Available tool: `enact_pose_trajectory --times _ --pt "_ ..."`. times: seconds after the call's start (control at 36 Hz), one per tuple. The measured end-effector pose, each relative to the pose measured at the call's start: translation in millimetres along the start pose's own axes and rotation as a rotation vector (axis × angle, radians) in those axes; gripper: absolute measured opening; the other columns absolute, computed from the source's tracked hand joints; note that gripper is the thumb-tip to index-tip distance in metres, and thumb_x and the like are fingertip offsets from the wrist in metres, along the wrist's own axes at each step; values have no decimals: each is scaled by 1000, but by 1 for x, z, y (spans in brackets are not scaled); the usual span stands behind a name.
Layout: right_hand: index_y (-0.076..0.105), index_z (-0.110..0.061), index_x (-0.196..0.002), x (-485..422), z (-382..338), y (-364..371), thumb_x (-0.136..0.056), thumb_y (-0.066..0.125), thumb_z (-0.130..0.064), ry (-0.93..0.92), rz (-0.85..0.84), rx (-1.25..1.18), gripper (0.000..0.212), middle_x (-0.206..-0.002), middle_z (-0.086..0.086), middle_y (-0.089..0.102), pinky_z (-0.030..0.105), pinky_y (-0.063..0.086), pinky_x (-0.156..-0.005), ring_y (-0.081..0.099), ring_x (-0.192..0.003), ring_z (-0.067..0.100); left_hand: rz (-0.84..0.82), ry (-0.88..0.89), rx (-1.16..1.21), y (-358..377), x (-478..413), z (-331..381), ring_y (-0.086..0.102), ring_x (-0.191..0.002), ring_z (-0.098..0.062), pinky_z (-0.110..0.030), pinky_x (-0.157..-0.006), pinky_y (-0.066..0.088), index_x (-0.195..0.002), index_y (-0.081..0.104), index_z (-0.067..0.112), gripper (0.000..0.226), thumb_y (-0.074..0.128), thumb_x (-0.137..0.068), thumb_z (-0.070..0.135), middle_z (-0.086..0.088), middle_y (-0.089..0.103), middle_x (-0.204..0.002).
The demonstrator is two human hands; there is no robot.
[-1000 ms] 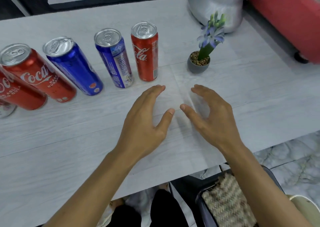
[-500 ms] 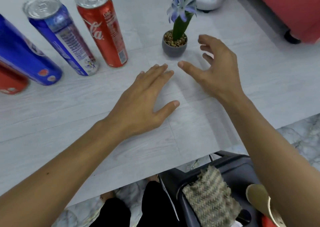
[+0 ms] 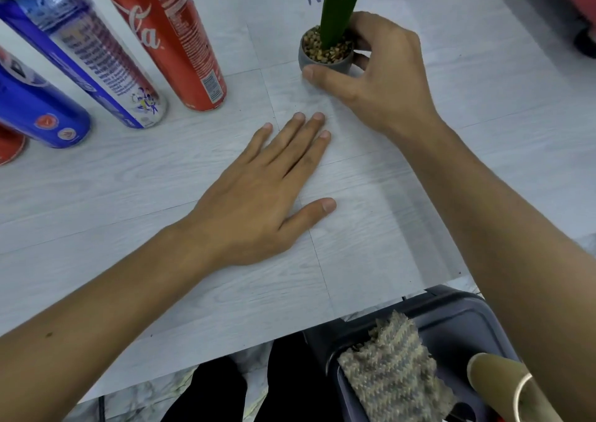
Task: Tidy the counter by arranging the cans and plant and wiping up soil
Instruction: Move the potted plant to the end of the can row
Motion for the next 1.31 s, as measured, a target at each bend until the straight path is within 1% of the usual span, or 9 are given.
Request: enact_pose_trajectory --times 0.33,0.44,0.56,0.64,0.78,0.86,0.94,1.11,1.31 --pt "69 -14 -127 7 6 -11 -82 82 -46 42 44 -35 57 -118 -2 72 28 57 -94 67 -110 11 -22 4 6 1 -1 1 -17 -159 -17 -46 -129 -1 -165 -6 13 80 16 -107 63 -5 -14 -174" --pt "70 -14 -125 17 9 -18 -80 85 -45 80 60 -61 56 -115 -3 73 31 58 -95 69 -108 9 -28 5 12 -1 -1 1 -16 -159 -18 -45 -129 -2 -166 -4 12 81 18 -107 63 -5 -12 -174" --pt "70 -15 -125 32 10 -26 -79 87 -45 116 78 -66 58 -116 -3 74 29 58 -95 70 -107 6 10 -3 151 -10 4 3 -7 -161 -17 -44 -129 3 -166 8 14 76 34 -108 54 -3 -4 -175" --pt "71 -18 -124 46 7 -31 -78 88 -46 131 97 -80 57 -115 -4 75 21 57 -94 70 -107 2 80 -44 276 -20 16 4 3 -161 -18 -44 -129 8 -164 24 16 66 46 -108 43 -4 8 -175" --pt "71 -21 -123 74 -3 -31 -76 89 -49 149 96 -121 58 -115 -6 75 22 56 -97 70 -110 4 96 -96 325 -32 57 -4 13 -160 -17 -42 -129 11 -160 36 18 58 49 -108 39 -2 22 -172" --pt "70 -22 -125 89 -23 -19 -76 87 -51 136 79 -134 59 -116 -7 74 16 54 -96 69 -112 3 109 -145 340 -39 94 -19 19 -158 -15 -41 -129 13 -158 39 19 56 49 -108 39 0 27 -170" --pt "71 -18 -123 102 -45 -4 -77 89 -45 125 73 -139 56 -115 -4 75 25 57 -98 71 -111 8 132 -189 340 -46 132 -35 22 -157 -14 -40 -128 15 -158 41 19 56 50 -107 40 1 30 -169" --pt "72 -15 -120 117 -94 42 -77 90 -39 85 44 -151 52 -113 -2 75 23 57 -96 71 -108 8 156 -279 309 -56 202 -73 23 -157 -12 -41 -128 19 -157 42 22 58 51 -105 45 4 30 -168" --pt "69 -29 -119 121 -151 109 -77 90 -41 37 -20 -230 48 -113 -9 74 21 56 -96 69 -108 2 193 -377 282 -64 266 -112 24 -157 -13 -39 -128 18 -157 42 22 61 53 -103 47 4 30 -168"
Point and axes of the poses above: each hand's wrist, its own x-axis away from the middle knuckle, its own y-axis out of the palm, z = x × y, the point moved 5 cm from there along -x, towards the middle knuckle
